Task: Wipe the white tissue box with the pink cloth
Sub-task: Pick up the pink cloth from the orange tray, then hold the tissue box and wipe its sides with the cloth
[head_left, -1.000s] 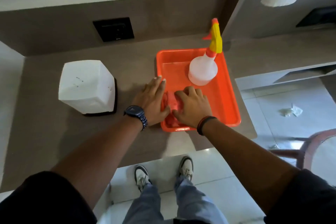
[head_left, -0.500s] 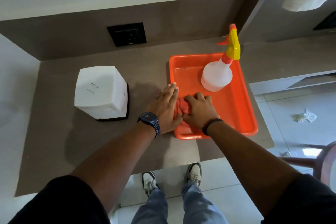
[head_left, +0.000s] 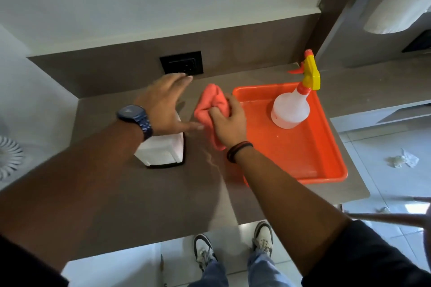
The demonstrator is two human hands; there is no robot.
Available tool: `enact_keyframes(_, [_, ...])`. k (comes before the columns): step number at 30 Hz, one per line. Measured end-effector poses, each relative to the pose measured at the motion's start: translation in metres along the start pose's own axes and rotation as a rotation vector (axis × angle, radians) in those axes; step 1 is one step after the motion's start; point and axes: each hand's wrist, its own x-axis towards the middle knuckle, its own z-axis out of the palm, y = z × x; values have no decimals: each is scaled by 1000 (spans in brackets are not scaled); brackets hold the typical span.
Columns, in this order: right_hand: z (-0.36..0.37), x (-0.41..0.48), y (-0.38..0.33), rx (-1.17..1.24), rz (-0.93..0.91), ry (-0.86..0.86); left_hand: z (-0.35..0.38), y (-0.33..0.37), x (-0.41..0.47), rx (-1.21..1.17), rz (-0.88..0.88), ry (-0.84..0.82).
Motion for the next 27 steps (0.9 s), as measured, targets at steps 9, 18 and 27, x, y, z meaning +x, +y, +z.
enact_keyframes(9, [70,-18,25,236,232,-141,14,-64,-35,129,-97,-389])
enact_keyframes(18, [93,-42,49,367,229,-100,21,-61,-34,75,-98,-318])
enact_keyframes(27, [96,-20,19,316,151,-107,16,-54,-34,71,-103,-306])
